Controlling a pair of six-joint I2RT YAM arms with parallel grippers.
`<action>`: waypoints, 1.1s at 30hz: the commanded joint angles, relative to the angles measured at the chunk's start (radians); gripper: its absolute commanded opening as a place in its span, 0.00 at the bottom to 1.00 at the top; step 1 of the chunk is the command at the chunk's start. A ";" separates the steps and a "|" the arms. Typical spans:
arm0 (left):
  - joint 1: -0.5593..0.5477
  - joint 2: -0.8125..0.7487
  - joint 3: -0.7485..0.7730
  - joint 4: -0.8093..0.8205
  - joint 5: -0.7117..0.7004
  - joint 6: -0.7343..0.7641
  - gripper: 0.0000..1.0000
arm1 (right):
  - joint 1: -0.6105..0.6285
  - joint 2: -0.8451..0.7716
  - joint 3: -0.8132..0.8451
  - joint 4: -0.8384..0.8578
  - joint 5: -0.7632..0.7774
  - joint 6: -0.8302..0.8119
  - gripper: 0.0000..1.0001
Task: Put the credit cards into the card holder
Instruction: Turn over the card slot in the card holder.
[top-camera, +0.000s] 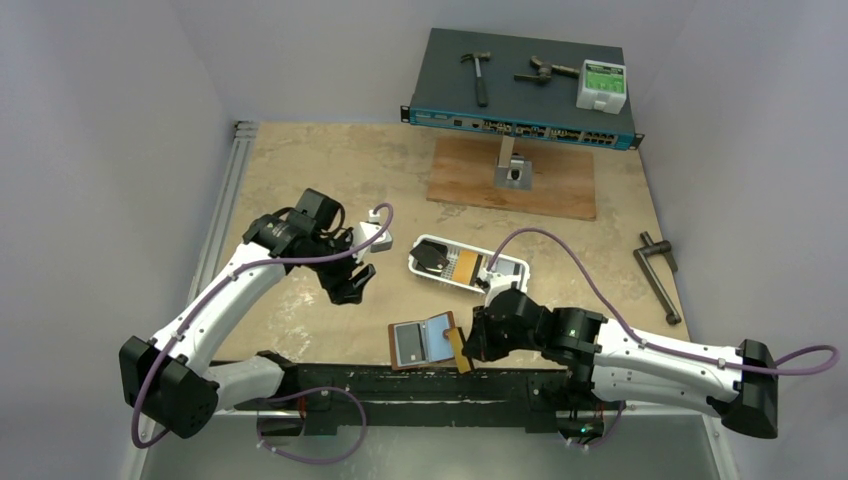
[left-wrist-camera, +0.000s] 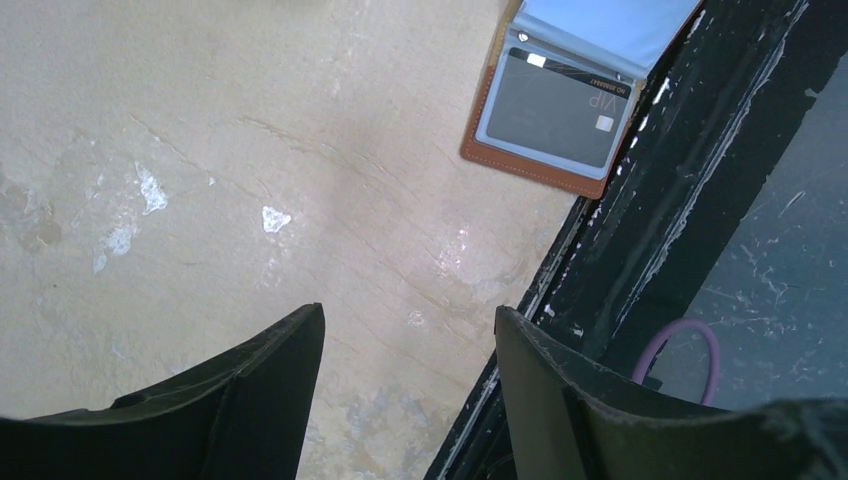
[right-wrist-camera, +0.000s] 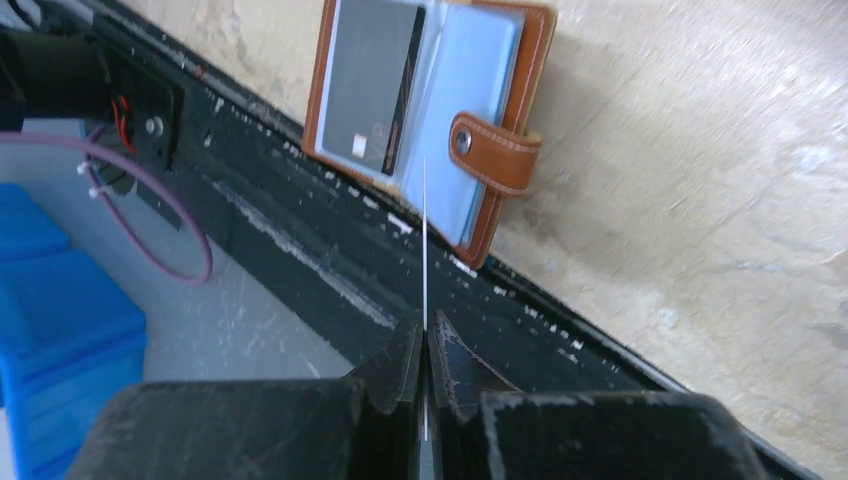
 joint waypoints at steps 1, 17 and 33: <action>-0.007 -0.004 0.007 0.035 0.059 0.007 0.63 | 0.007 -0.005 0.011 -0.035 -0.083 0.026 0.00; -0.021 -0.001 0.022 0.034 0.066 0.006 0.62 | 0.006 -0.004 -0.025 -0.062 -0.109 0.038 0.00; -0.026 -0.027 0.010 0.030 0.074 0.017 0.62 | 0.006 0.031 -0.040 -0.026 -0.116 0.045 0.00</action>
